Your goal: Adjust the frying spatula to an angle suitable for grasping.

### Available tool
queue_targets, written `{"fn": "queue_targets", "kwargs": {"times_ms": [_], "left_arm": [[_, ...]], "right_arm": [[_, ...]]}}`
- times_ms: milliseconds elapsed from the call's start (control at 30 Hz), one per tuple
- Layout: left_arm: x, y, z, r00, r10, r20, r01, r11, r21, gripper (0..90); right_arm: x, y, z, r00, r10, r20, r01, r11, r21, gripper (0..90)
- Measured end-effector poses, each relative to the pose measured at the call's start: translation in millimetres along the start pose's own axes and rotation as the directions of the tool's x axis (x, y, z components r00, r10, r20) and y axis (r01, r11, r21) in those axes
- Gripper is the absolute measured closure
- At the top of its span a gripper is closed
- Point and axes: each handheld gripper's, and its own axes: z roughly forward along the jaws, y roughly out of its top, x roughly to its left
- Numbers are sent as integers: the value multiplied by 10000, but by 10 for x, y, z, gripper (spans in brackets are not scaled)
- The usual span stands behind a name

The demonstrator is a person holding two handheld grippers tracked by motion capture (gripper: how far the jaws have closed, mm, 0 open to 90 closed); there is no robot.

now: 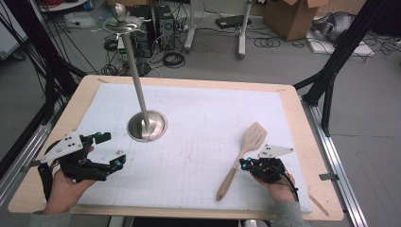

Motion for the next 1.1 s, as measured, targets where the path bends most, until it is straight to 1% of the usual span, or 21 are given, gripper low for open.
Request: {"fn": "queue_targets", "kwargs": {"times_ms": [67,100,133,267,467,500,533,667,767,833,867,900,1000,1100], "left_arm": [[3,7,13,10000,7,37,-7,10000,-28,52],[7,20,41,9999,11,120,-10,10000,-47,52],[12,26,54,9999,29,154,-28,10000,-46,52],[24,41,113,9996,29,265,-27,10000,-68,52],[26,52,176,9992,28,392,-26,10000,-47,52],[25,52,193,9991,20,423,-18,10000,-40,52],[25,51,198,9991,13,425,-12,10000,-18,52],[32,45,202,9991,5,423,-6,10000,22,52],[42,44,183,9993,7,379,-7,10000,-4,52],[46,41,172,9993,-29,365,29,10000,-2,52],[47,38,168,9994,-36,331,36,10000,-20,52],[50,36,162,9994,-25,331,25,10000,1,52],[49,30,148,9996,-86,272,87,10000,-7,52],[48,20,132,9998,-42,205,42,10000,21,52]], "right_arm": [[18,-13,-2,10000,-88,-29,88,9999,80,900],[53,-33,-8,9996,-197,-190,200,9997,140,900],[68,-39,-14,9995,-166,-274,171,9997,166,900],[127,-75,-37,9975,-373,-600,390,9988,285,900],[173,-123,-33,9962,-469,-728,509,9972,544,900],[185,-133,-24,9953,-518,-822,566,9968,568,900],[197,-136,-21,9950,-475,-878,532,9966,635,900],[227,-144,17,9937,-593,-949,669,9945,800,900],[250,-158,62,9912,-619,-1172,736,9924,989,900],[265,-158,80,9894,-689,-1281,815,9920,960,900],[274,-153,89,9881,-650,-1395,791,9920,985,900],[282,-148,93,9884,-723,-1336,856,9916,969,900],[289,-131,117,9884,-661,-1366,776,9937,807,900],[297,-104,136,9893,-579,-1337,672,9955,666,900]]}}
